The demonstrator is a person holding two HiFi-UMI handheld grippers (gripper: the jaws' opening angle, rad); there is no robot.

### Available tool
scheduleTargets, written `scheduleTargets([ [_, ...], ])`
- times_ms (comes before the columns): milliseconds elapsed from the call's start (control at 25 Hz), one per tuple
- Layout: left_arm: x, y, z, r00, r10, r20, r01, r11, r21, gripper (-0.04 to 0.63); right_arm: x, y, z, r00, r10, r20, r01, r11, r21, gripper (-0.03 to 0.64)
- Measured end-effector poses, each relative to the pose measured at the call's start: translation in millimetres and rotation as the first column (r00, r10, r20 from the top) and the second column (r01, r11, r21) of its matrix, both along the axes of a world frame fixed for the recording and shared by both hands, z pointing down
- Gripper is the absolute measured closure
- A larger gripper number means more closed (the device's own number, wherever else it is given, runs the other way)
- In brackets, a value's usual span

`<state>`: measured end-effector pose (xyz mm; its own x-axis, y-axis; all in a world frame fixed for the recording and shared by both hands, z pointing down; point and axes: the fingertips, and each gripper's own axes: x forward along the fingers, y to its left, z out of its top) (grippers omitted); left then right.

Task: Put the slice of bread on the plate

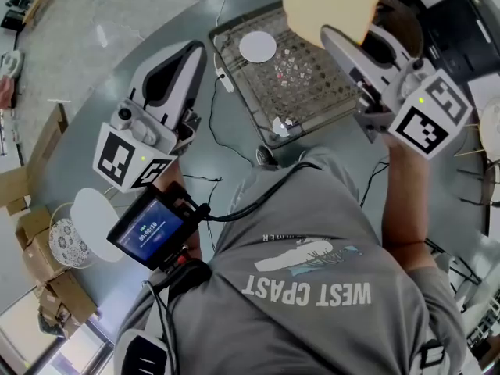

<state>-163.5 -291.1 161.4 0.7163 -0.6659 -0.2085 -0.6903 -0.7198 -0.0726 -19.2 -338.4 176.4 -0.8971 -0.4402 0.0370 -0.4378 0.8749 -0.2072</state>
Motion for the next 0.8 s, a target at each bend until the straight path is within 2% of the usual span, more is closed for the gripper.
scheduleTargets([
  [480, 9.4, -4.5, 9.3, 0.999, -0.042, -0.005, 0.042, 0.998, -0.050, 0.589, 9.9, -28.6, 36.1, 0.999, 0.002, -0.043, -0.005, 0.998, -0.065, 0.523],
  [680, -13.8, -48.1, 36.3, 0.996, -0.086, 0.000, 0.085, 0.992, -0.097, 0.589, -16.4, -86.8, 76.6, 0.998, -0.023, -0.059, 0.016, 0.993, -0.114, 0.523],
  [800, -12.4, -38.0, 32.9, 0.996, -0.094, -0.002, 0.093, 0.989, -0.116, 0.589, -16.6, -85.8, 83.6, 0.996, -0.020, -0.085, 0.009, 0.991, -0.132, 0.523],
])
